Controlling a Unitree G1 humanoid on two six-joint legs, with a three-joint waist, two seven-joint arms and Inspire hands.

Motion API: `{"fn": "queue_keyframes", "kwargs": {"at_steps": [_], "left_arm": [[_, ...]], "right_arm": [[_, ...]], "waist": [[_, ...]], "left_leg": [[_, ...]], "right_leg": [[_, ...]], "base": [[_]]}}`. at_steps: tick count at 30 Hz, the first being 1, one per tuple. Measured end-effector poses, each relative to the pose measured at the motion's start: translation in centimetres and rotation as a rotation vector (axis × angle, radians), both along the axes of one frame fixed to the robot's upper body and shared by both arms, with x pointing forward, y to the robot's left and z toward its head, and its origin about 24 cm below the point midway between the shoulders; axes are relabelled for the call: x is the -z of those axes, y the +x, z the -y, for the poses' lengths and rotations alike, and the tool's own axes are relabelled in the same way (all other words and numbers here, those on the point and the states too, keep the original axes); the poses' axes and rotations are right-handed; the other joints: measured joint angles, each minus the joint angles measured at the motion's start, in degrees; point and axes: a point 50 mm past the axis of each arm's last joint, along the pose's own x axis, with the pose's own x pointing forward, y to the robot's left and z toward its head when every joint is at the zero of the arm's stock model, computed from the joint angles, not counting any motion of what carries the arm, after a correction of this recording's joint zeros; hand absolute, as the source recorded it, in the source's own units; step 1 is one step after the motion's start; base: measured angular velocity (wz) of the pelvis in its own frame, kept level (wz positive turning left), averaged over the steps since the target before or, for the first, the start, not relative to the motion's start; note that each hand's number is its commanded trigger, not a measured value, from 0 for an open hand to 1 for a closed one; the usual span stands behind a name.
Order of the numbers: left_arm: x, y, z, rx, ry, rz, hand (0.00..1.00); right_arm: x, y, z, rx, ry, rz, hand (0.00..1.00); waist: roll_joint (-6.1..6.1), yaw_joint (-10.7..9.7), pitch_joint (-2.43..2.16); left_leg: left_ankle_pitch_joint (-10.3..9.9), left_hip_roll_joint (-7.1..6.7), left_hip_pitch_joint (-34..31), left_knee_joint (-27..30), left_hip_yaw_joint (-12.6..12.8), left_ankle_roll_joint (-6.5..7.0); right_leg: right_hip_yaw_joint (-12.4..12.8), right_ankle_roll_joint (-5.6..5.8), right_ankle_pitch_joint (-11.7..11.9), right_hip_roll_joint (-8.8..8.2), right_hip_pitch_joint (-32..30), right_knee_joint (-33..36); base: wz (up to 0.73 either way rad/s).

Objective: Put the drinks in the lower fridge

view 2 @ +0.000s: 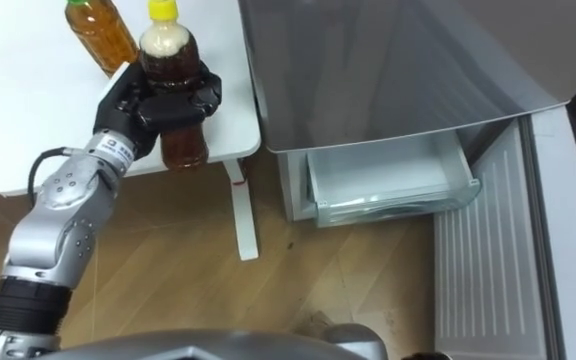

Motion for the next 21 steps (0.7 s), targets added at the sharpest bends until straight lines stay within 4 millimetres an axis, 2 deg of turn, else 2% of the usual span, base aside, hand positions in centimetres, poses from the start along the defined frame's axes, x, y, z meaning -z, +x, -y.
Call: {"fn": "queue_keyframes", "kwargs": {"at_steps": [2,5,8,12,18,21], "left_arm": [[-0.8,0.0,0.2,0.014,-0.004,0.033,1.00],[-2.4,0.0,0.6,0.031,-0.011,0.101,1.00],[-3.0,0.0,0.9,0.043,-0.013,0.130,1.00],[-3.0,0.0,1.2,0.055,-0.020,0.129,1.00],[-2.8,-0.2,2.6,0.119,-0.081,0.117,1.00],[-2.9,-0.3,3.2,0.137,-0.162,0.113,1.00]], "right_arm": [[0.0,0.4,0.0,0.005,0.002,0.017,0.00],[-0.1,1.1,0.1,0.011,-0.007,0.047,0.00],[-0.1,1.4,0.1,0.012,-0.016,0.058,0.00],[-0.2,1.6,0.1,-0.008,-0.034,0.068,0.00],[-0.2,2.7,-0.2,-0.127,-0.058,0.087,0.00],[-0.7,4.6,-0.5,-0.236,-0.066,0.147,0.00]], "waist": [[-0.40,0.16,0.00],[-1.14,0.16,-0.44],[-1.22,0.28,-0.50],[-1.19,1.24,-0.50],[-1.08,3.38,-0.44],[-1.01,3.58,-0.40]], "left_leg": [[0.00,0.02,-0.08,-0.10,0.00,0.00],[0.00,0.00,-0.21,-0.12,-0.26,0.00],[0.00,0.02,-0.04,-0.49,-0.93,0.00],[0.01,0.04,-0.11,-0.43,-1.18,0.00],[0.00,-0.13,-1.22,0.53,-2.01,0.00],[0.02,-0.14,-1.74,0.62,-2.40,-0.02]], "right_leg": [[-0.09,0.00,0.00,0.00,-0.11,-0.02],[-0.59,0.00,0.00,-0.09,0.00,-0.17],[-1.33,0.00,0.00,-0.13,0.32,-0.17],[-1.59,0.00,0.01,-0.12,0.33,-0.14],[-2.59,-0.02,0.03,-0.31,0.22,-0.15],[-3.16,-0.06,0.06,-0.35,0.16,-0.13]], "base": [[0.02],[0.05],[0.10],[0.01],[0.09],[0.09]]}}
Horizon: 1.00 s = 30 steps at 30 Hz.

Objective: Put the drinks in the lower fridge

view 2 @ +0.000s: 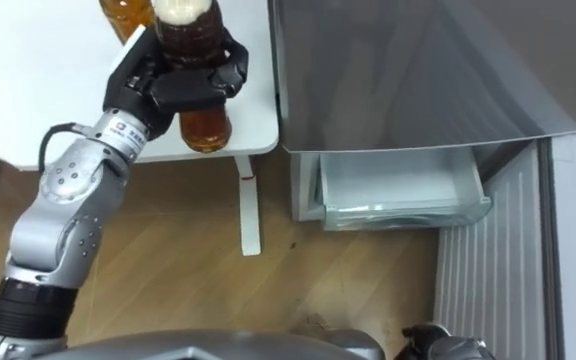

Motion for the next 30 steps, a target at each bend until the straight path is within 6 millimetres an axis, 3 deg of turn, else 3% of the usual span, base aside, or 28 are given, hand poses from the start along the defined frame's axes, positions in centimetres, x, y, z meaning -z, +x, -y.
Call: {"fn": "queue_keyframes", "kwargs": {"at_steps": [5,8,9,11,17,22,30], "left_arm": [[-0.2,-0.5,2.0,0.086,-0.163,-0.004,1.00],[0.1,-0.8,2.5,0.109,-0.194,-0.022,1.00],[0.4,-1.1,2.6,0.113,-0.200,-0.037,1.00],[1.2,-1.8,3.0,0.133,-0.198,-0.071,1.00],[2.2,-2.6,2.9,0.134,-0.261,-0.132,1.00],[2.5,-3.0,2.7,0.137,-0.351,-0.156,1.00],[3.9,-3.4,3.2,0.203,-0.341,-0.198,1.00]], "right_arm": [[-1.6,4.1,-1.0,-0.153,0.013,0.160,0.00],[-2.6,5.9,-1.9,-0.178,0.062,0.240,0.00],[-3.4,7.2,-2.9,-0.165,0.125,0.309,0.00],[-4.9,9.0,-5.5,-0.148,0.273,0.429,0.00],[-6.5,9.8,-10.2,-0.142,0.542,0.495,0.00],[-7.5,10.2,-10.8,-0.158,0.629,0.514,0.00],[-10.6,11.5,-12.2,-0.231,0.792,0.602,0.00]], "waist": [[-0.18,1.60,0.09],[-0.77,2.14,0.46],[-1.11,2.16,0.62],[-1.70,2.14,0.46],[-2.23,2.81,0.55],[-3.26,2.79,0.50],[-2.96,2.50,0.28]], "left_leg": [[0.05,-0.05,-0.03,0.17,-0.02,0.02],[0.22,-0.01,-0.02,-0.03,-0.03,-0.06],[0.26,0.05,0.00,-0.04,-0.01,-0.11],[0.27,0.10,-0.02,-0.02,-0.13,-0.13],[0.27,-0.05,0.92,-0.18,-0.76,-0.13],[0.27,-0.04,0.79,-0.03,-0.69,-0.13],[0.24,-0.03,-0.26,0.98,-0.79,-0.14]], "right_leg": [[0.37,-0.01,0.00,-0.04,-0.63,0.51],[0.36,-0.01,-0.01,-0.04,-0.91,0.87],[0.31,-0.01,-0.01,0.00,-0.91,0.86],[0.22,-0.02,0.00,0.09,-0.75,0.65],[0.12,-0.10,0.07,0.05,0.87,-0.06],[0.06,-0.10,0.07,0.05,0.84,-0.06],[-0.55,-0.21,0.13,-0.01,0.59,0.08]], "base": [[-0.03],[-0.02],[0.00],[0.02],[0.07],[0.01],[0.03]]}}
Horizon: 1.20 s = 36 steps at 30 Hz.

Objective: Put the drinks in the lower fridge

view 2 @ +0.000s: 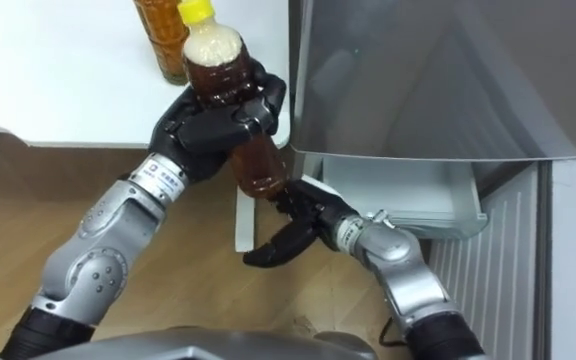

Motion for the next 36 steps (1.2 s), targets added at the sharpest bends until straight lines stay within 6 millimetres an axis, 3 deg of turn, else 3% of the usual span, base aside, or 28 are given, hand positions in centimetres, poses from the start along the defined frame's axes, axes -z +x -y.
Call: {"fn": "queue_keyframes", "kwargs": {"at_steps": [3,11,22,36], "left_arm": [[1.0,-0.3,-0.2,0.001,0.008,-0.037,1.00],[2.1,-1.0,-0.6,-0.011,0.021,-0.085,1.00],[3.8,-2.0,-0.9,0.068,0.166,-0.109,1.00],[3.9,-2.1,-1.1,0.113,0.217,-0.075,1.00]], "right_arm": [[-0.4,0.0,-0.2,-0.020,0.039,0.002,0.00],[-0.4,-0.5,-0.2,-0.027,0.129,-0.036,0.00],[-0.4,-1.0,-0.2,-0.026,0.212,-0.073,0.00],[-0.5,-1.3,0.0,-0.057,0.235,-0.084,0.00]], "waist": [[0.37,-0.10,-0.32],[0.37,-0.36,-0.32],[0.52,-1.42,-0.22],[0.62,-1.14,-0.26]], "left_leg": [[0.00,0.00,-0.11,0.03,0.04,0.00],[0.00,0.07,0.03,0.05,0.58,0.00],[-0.04,0.13,-0.14,0.03,0.90,0.01],[-0.02,0.07,-0.91,-0.09,1.10,0.02]], "right_leg": [[0.11,-0.02,0.02,-0.04,-0.51,0.35],[0.56,-0.02,0.02,-0.02,-0.62,0.74],[0.64,-0.04,0.05,-0.03,-0.74,0.89],[0.72,0.00,0.01,-0.15,-2.44,1.81]], "base": [[0.00],[-0.02],[0.00],[0.00]]}}
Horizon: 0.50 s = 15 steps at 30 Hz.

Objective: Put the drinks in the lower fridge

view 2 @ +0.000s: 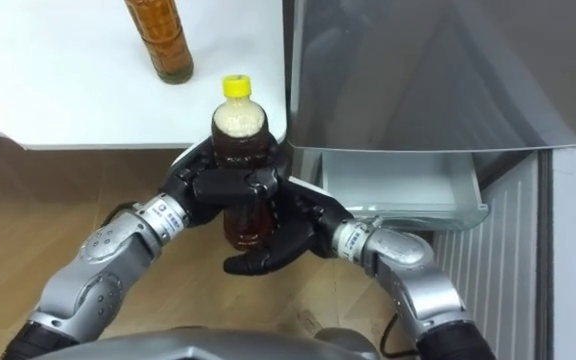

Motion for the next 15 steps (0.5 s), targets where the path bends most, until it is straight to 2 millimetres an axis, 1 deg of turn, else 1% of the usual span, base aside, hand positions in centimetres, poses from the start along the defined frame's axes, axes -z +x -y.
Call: {"fn": "queue_keyframes", "kwargs": {"at_steps": [1,2,3,4,5,8,11,12,14,15], "left_arm": [[0.00,-0.01,-0.02,0.003,0.000,0.001,1.00],[-0.02,-0.01,-0.03,0.004,0.000,0.002,1.00],[-0.05,0.00,-0.08,0.006,0.000,0.007,1.00],[-0.09,0.01,-0.10,0.007,0.000,0.012,1.00],[-0.11,0.01,-0.11,0.008,0.000,0.014,1.00],[-0.08,-0.11,-0.13,0.021,0.009,0.020,1.00],[-0.05,-0.19,-0.09,0.032,0.013,0.020,1.00],[-0.03,-0.26,0.05,0.039,0.013,0.022,1.00],[-0.03,-0.31,0.22,0.049,0.030,0.033,1.00],[-0.02,-0.33,0.20,0.051,0.032,0.033,1.00]], "right_arm": [[-0.01,-0.02,0.01,-0.001,0.002,-0.001,0.00],[-0.01,-0.02,-0.01,0.000,0.005,-0.002,0.43],[-0.03,-0.04,-0.03,0.002,0.013,-0.005,0.53],[-0.04,-0.05,-0.04,0.003,0.020,-0.007,0.88],[-0.04,-0.06,-0.06,0.003,0.023,-0.008,1.00],[-0.01,-0.14,-0.24,-0.003,0.025,-0.011,1.00],[0.08,-0.19,-0.31,0.000,0.014,-0.012,1.00],[0.12,-0.17,-0.24,0.003,0.006,-0.013,1.00],[0.20,-0.45,-0.13,-0.034,-0.001,-0.021,1.00],[0.21,-0.46,-0.13,-0.033,-0.003,-0.021,1.00]], "waist": [[-0.03,-0.01,0.00],[-0.07,-0.03,0.00],[-0.12,-0.11,-0.01],[-0.16,-0.10,-0.01],[-0.17,-0.08,-0.01],[-0.41,-0.15,0.07],[-1.01,-0.10,0.15],[-1.09,-0.03,0.14],[-1.57,0.03,-0.07],[-1.64,-0.01,0.03]], "left_leg": [[0.00,0.00,0.02,-0.02,0.02,0.00],[0.00,0.00,0.02,-0.02,0.03,0.00],[0.01,0.00,0.06,-0.02,0.07,0.00],[0.01,0.00,0.15,-0.01,0.16,0.00],[0.01,0.00,0.17,-0.01,0.19,0.00],[0.02,0.01,0.19,0.09,0.29,0.00],[0.03,0.00,-0.22,0.37,0.38,0.02],[0.03,-0.02,-0.38,0.52,0.38,0.02],[0.02,-0.03,-1.23,1.07,0.38,0.02],[0.02,-0.01,-1.32,1.12,0.37,0.02]], "right_leg": [[0.00,0.00,0.00,-0.01,0.00,0.02],[0.00,0.00,0.00,-0.02,0.00,0.02],[0.02,0.00,0.00,-0.03,-0.01,0.02],[0.06,0.00,0.00,-0.04,0.01,0.03],[0.06,0.00,0.00,-0.04,0.03,0.02],[0.07,-0.01,0.00,-0.06,0.06,-0.03],[0.09,-0.01,-0.01,-0.08,-0.11,-0.28],[0.09,-0.01,-0.01,-0.09,-0.18,-0.33],[0.06,-0.01,-0.01,-0.13,-0.94,-0.01],[0.04,-0.01,-0.01,-0.12,-1.03,0.07]], "base": [[0.00],[0.00],[0.00],[0.00],[-0.03],[0.00],[0.00],[0.03],[0.00],[0.00]]}}
